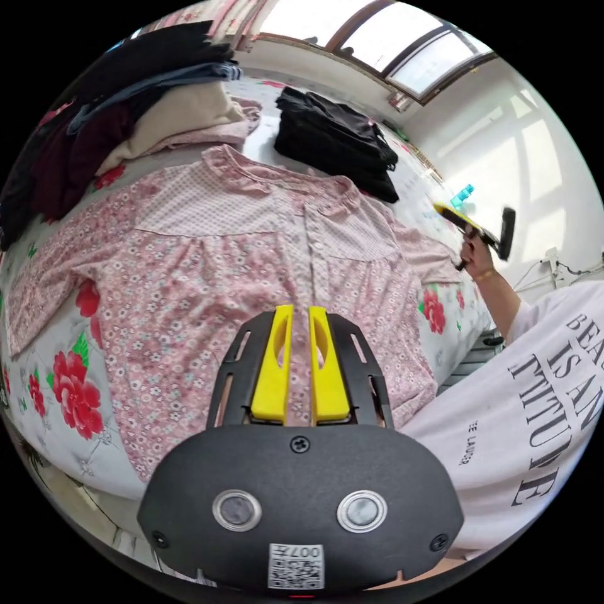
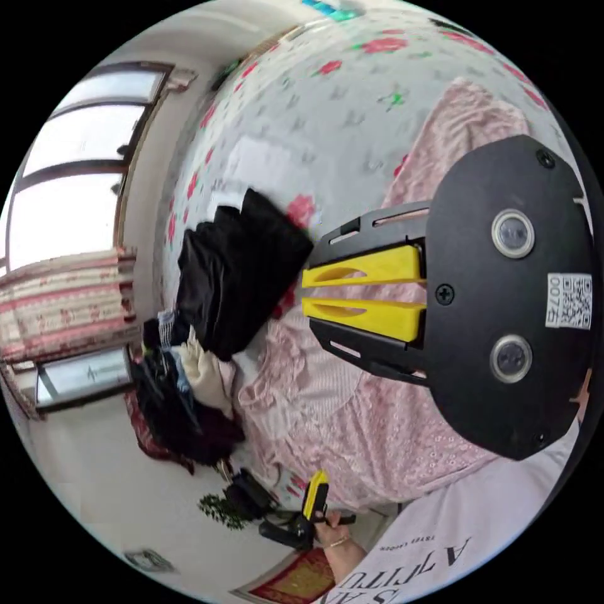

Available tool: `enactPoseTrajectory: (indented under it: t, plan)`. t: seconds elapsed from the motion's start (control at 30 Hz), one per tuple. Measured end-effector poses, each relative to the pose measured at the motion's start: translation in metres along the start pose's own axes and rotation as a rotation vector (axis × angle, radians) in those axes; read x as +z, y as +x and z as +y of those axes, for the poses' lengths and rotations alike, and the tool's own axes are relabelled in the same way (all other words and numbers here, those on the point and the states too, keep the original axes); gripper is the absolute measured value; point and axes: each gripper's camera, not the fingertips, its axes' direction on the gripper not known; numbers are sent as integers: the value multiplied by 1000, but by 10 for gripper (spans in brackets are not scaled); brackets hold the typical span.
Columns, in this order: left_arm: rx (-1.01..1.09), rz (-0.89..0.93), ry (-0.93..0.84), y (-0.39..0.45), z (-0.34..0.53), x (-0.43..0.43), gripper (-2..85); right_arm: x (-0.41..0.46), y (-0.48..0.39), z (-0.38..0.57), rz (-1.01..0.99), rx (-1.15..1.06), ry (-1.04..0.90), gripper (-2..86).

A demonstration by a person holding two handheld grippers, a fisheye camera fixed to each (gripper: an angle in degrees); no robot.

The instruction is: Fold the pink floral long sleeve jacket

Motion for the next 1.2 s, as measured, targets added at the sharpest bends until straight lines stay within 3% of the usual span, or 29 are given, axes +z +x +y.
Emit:
enactPoseTrajectory:
  t: [0.1, 0.17, 0.33, 0.73, 0.9, 1.0, 1.2]
  plan:
    - [24, -14, -57, 10, 17, 21, 47, 74, -66, -48, -238, -199, -83, 38]
    - [24, -6, -84, 6, 25, 31, 47, 116, -101, -69, -288, -291, -169, 45]
    - [60, 52, -106, -19, 32, 42, 46, 198, -151, -66, -205, -420, -397, 36]
    - [158, 149, -79, -97, 39, 12, 33, 139, -143, -68, -23, -333, -266, 3]
    - [142, 162, -68, -141, 50, -2, 32, 168, -121, -80, -141, -290, -447, 18]
    - [132, 168, -80, -159, 56, -2, 31, 192, -121, -60, -88, -308, -545, 14]
    - [113, 169, -64, -187, 58, -15, 28, 167, -115, -53, 77, -387, -446, 3]
